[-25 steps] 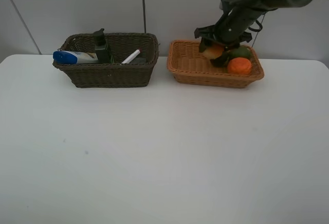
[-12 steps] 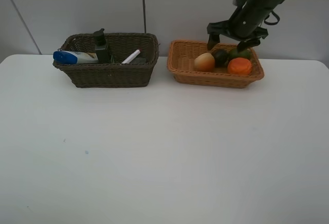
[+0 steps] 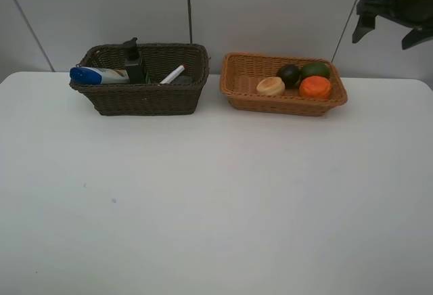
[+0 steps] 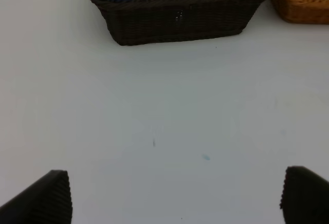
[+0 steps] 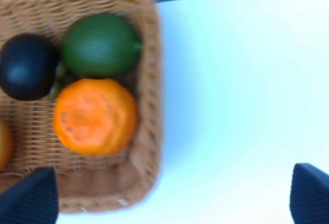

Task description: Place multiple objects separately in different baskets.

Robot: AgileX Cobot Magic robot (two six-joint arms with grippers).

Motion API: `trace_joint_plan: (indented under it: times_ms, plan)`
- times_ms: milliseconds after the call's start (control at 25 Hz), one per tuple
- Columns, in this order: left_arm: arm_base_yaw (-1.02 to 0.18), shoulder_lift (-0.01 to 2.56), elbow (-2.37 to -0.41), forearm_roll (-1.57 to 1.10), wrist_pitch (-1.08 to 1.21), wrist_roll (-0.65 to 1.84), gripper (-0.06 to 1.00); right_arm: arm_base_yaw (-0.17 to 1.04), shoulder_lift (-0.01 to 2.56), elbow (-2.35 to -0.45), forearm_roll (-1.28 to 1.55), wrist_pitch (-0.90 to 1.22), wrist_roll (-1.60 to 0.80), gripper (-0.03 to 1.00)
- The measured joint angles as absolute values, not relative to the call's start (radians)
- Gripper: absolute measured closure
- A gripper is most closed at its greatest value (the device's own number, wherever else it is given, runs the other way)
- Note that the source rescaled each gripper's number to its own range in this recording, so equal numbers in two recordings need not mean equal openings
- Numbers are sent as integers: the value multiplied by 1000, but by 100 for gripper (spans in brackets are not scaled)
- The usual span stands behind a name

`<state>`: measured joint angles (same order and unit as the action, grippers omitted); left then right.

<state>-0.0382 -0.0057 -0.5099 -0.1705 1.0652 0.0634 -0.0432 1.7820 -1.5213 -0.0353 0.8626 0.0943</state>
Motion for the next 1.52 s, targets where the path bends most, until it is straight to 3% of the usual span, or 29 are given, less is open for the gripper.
trace_joint_plan:
  times_ms: [240, 720, 1120, 1520]
  plan:
    - [-38, -6, -510, -170, 1065, 63, -6, -71, 1429, -1204, -21, 781, 87, -3]
    - [-38, -6, -510, -170, 1065, 63, -6, -71, 580, -663, -13, 895, 61, -3]
    - [-38, -6, -510, -170, 1065, 63, -6, -71, 137, -564, 31, 964, 60, -3]
    - [-38, -6, -510, -170, 1065, 63, -6, -71, -3, -543, 31, 1017, 22, -3]
